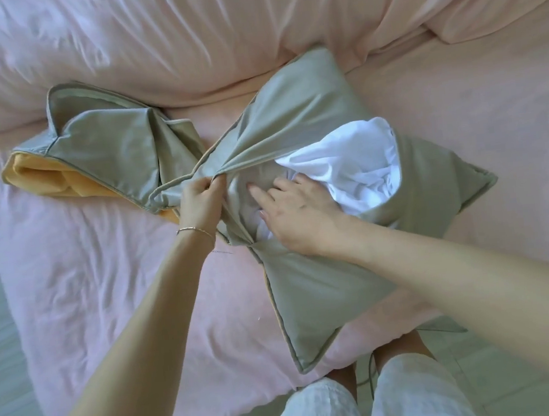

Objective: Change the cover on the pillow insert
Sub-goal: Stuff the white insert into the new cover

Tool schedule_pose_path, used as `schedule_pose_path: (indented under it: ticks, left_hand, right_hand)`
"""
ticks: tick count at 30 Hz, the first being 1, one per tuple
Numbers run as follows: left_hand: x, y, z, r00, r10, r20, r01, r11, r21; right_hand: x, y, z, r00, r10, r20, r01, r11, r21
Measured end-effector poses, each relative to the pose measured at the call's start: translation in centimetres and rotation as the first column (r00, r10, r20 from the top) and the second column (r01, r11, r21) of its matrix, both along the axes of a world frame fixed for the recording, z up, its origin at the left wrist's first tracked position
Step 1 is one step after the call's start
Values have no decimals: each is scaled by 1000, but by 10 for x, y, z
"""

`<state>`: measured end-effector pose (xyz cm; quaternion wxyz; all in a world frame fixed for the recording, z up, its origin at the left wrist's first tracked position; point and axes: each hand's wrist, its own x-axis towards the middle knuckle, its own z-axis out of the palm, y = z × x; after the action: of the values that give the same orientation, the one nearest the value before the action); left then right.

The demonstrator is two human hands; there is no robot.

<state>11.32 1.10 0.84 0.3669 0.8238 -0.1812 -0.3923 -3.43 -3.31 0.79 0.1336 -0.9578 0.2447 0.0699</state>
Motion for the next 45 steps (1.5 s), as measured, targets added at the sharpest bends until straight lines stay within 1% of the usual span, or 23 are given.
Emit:
schedule_pose_path:
  ticks: [2, 4, 6, 8, 10, 11, 15, 17, 19, 20, 21, 22, 23, 25, 26, 27, 31, 35, 36, 38, 40, 42, 45]
  left_hand:
    - [-1, 2, -1, 983, 73, -171, -81, 996, -35]
    - [-6, 3, 4, 937, 98, -336, -134, 987, -86]
    - [-6, 2, 8, 890, 122, -439, -194, 973, -124]
    - [-1, 2, 10, 866, 144, -479, -237, 961, -140]
    - [5, 6, 12, 868, 160, -471, -252, 958, -139]
    - [8, 9, 13, 875, 159, -457, -244, 961, -132]
    - [17, 22, 16, 929, 112, -354, -162, 980, -115]
    - [20, 25, 12, 946, 123, -300, -155, 984, -83]
    - [23, 26, 8, 957, 169, -235, -189, 980, -63]
    - [24, 26, 5, 966, 184, -183, -199, 978, -62]
    - [23, 25, 3, 975, 188, -118, -196, 978, -68]
    - [20, 25, 2, 986, 166, -32, -168, 983, -72]
    - [16, 25, 0, 990, 112, 88, -107, 992, -65]
    - [5, 26, -1, 945, -17, 326, 30, 999, -35]
    - [-1, 26, -1, 919, -56, 389, 70, 997, -22]
    - [-7, 27, -2, 908, -76, 411, 88, 996, -9]
    - [-10, 28, 0, 909, -92, 407, 77, 996, 53]
    - [-5, 33, 0, 839, -139, 527, 77, 987, 138]
    - [-8, 34, 1, 826, -127, 549, 66, 989, 130]
    - [-15, 34, 2, 832, -83, 549, 36, 995, 95]
    - [-17, 33, 4, 872, -7, 490, -19, 999, 49]
    - [-13, 31, 3, 924, 72, 377, -77, 997, -2]
    - [-8, 33, -1, 988, 129, 88, -121, 989, -87]
  right_hand:
    - [-2, -4, -4, 1000, -10, -7, 9, 999, -34]
    - [-1, -8, -3, 999, -37, -23, 36, 998, -50]
    - [8, -12, 0, 997, -68, -47, 67, 998, -19]
    - [24, -12, 2, 992, -94, -88, 97, 995, 28]
    - [38, -9, -2, 988, -93, -126, 98, 994, 38]
    - [43, -5, -5, 987, -76, -144, 79, 997, 19]
    - [47, 3, -9, 986, -32, -162, 24, 998, -50]
    - [44, 1, -4, 989, -30, -144, 25, 999, -36]
    - [41, 2, 2, 991, -34, -126, 39, 998, 41]
    - [39, 5, 5, 996, -28, -82, 29, 1000, 12]
    - [37, 6, 6, 999, -36, 4, 36, 996, -81]
    - [35, 8, 7, 997, -63, 48, 67, 993, -101]
    - [32, 9, 5, 993, -96, 69, 103, 989, -104]
    - [25, 11, -5, 984, -144, 104, 155, 983, -103]
    - [20, 12, -9, 980, -158, 124, 172, 979, -106]
    - [17, 12, -9, 975, -167, 149, 184, 978, -103]
    - [12, 14, -14, 960, -169, 225, 192, 978, -85]
    - [6, 15, -15, 954, -131, 270, 160, 983, -87]
    - [3, 15, -15, 950, -128, 286, 157, 985, -79]
    - [-2, 15, -14, 937, -134, 323, 158, 986, -47]
    - [-6, 15, -10, 920, -142, 366, 154, 988, -4]
    - [-11, 15, -6, 903, -164, 398, 154, 986, 58]
    - [-21, 11, -6, 872, -237, 428, 172, 968, 184]
